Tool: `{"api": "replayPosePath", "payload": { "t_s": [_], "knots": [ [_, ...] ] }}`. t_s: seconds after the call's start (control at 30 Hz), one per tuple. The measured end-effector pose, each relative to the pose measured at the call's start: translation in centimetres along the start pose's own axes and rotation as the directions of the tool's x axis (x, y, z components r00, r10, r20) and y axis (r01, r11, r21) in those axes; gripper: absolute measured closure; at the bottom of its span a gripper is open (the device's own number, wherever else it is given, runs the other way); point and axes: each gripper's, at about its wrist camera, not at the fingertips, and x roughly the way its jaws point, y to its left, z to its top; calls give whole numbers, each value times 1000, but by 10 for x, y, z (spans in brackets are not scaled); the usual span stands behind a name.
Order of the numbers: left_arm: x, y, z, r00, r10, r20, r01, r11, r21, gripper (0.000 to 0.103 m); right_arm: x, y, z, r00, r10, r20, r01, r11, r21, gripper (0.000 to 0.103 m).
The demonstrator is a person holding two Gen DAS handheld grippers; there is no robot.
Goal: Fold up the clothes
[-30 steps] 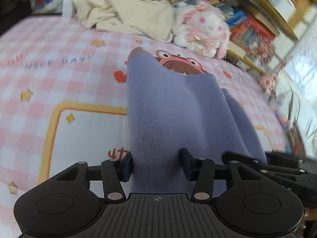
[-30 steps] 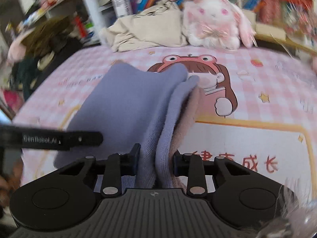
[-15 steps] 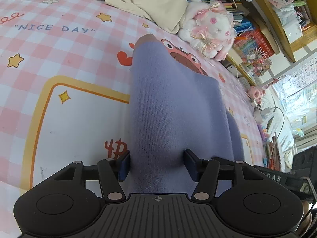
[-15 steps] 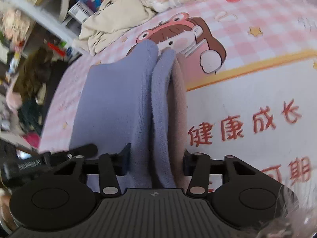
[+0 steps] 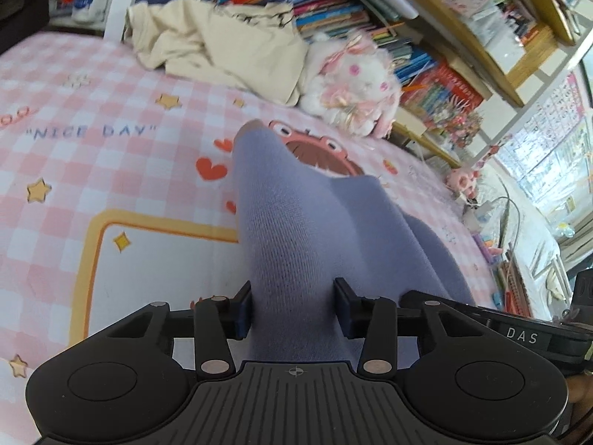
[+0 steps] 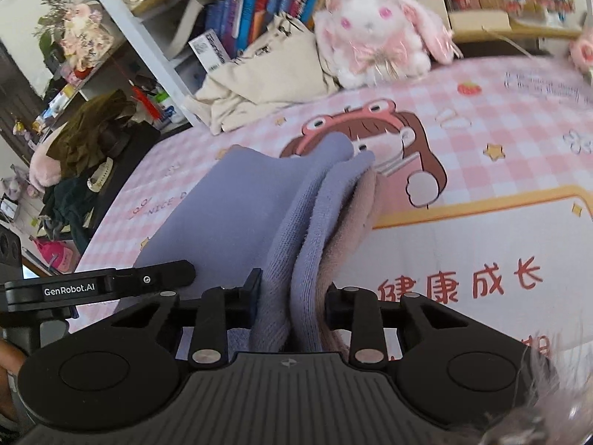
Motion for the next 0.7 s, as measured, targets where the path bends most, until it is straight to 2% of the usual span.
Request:
{"api": "replayPosePath", "payload": {
  "t_s": [0.3, 0.5, 0.7],
  "knots": [
    [-20, 1, 12, 998, -36, 54, 33, 999, 40, 62, -14, 28, 6, 997, -15, 77, 24, 992, -123, 75],
    [-20, 4, 35, 995, -55, 89, 50, 997, 58, 62, -9, 34, 30, 994, -6, 110, 22, 989, -149, 75],
    [-7, 15, 65, 992, -55, 110, 52, 998, 26, 62, 13, 36, 62, 993, -2, 119, 23, 984, -175, 75]
  ]
}}
